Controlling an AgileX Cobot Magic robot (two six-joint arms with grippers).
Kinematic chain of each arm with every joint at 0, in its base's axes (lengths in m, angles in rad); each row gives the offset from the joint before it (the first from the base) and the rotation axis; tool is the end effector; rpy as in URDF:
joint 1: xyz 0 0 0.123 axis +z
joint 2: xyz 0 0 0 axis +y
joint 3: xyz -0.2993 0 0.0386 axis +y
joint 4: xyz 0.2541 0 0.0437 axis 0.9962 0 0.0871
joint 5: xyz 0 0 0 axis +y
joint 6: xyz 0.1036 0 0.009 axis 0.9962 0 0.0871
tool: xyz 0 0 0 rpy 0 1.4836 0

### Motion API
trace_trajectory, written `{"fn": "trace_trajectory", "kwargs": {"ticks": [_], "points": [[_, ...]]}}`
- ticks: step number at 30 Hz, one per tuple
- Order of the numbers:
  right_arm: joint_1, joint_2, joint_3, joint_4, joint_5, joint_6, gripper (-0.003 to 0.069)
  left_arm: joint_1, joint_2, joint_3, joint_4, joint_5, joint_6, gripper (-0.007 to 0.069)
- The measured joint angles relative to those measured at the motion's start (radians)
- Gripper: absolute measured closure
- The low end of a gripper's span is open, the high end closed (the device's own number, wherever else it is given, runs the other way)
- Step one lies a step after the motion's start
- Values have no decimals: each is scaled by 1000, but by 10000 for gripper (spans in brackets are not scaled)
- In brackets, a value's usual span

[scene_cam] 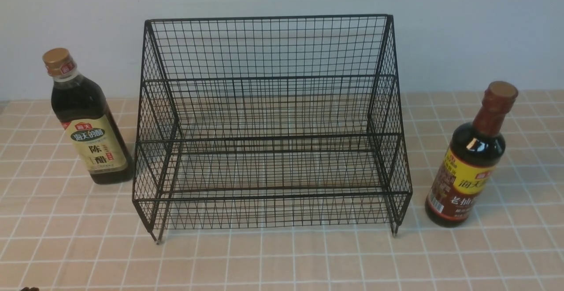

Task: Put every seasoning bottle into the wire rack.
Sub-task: Use the right arm to grab the condiment bottle closest to it

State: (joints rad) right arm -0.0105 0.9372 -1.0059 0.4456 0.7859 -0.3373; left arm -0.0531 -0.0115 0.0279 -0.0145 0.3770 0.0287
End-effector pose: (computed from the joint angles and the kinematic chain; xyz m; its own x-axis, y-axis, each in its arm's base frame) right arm 0.1876 0.0298 0.3939 -0.5440 -0.0055 -0.8391 -0.2517 0.9550 0.1569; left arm 0.0541 -0.0034 0.1663 -0.3001 0.0312 -0.9534 0.0627 0.9979 0.0129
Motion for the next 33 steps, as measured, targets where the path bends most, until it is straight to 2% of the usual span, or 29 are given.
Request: {"fn": "trace_trajectory", "kwargs": {"ticks": [5, 6, 7, 8, 10, 12, 13, 16, 21, 26, 33], "points": [[0, 109, -60, 7, 18, -57, 525, 0, 0, 0, 0, 0, 0, 631], [0, 157, -67, 13, 20, -93, 447, 0, 0, 0, 0, 0, 0, 631], [0, 178, -69, 14, 20, -111, 398, 0, 0, 0, 0, 0, 0, 631], [0, 182, -69, 15, 20, -115, 388, 0, 0, 0, 0, 0, 0, 631], [0, 230, -70, 20, 12, -135, 264, 0, 0, 0, 0, 0, 0, 631], [0, 253, -70, 27, 5, -142, 194, 0, 0, 0, 0, 0, 0, 631], [0, 276, -70, 38, -2, -145, 122, 0, 0, 0, 0, 0, 0, 631], [1, 300, -70, 61, -2, -160, 34, 0, 0, 0, 0, 0, 0, 631], [50, 314, -70, 63, -24, -201, -13, 0, 0, 0, 0, 0, 0, 631], [77, 334, -75, -10, -78, -182, -15, 0, 0, 0, 0, 0, 0, 631], [88, 409, -75, -50, -52, -150, -1, 0, 0, 0, 0, 0, 0, 631]]}}
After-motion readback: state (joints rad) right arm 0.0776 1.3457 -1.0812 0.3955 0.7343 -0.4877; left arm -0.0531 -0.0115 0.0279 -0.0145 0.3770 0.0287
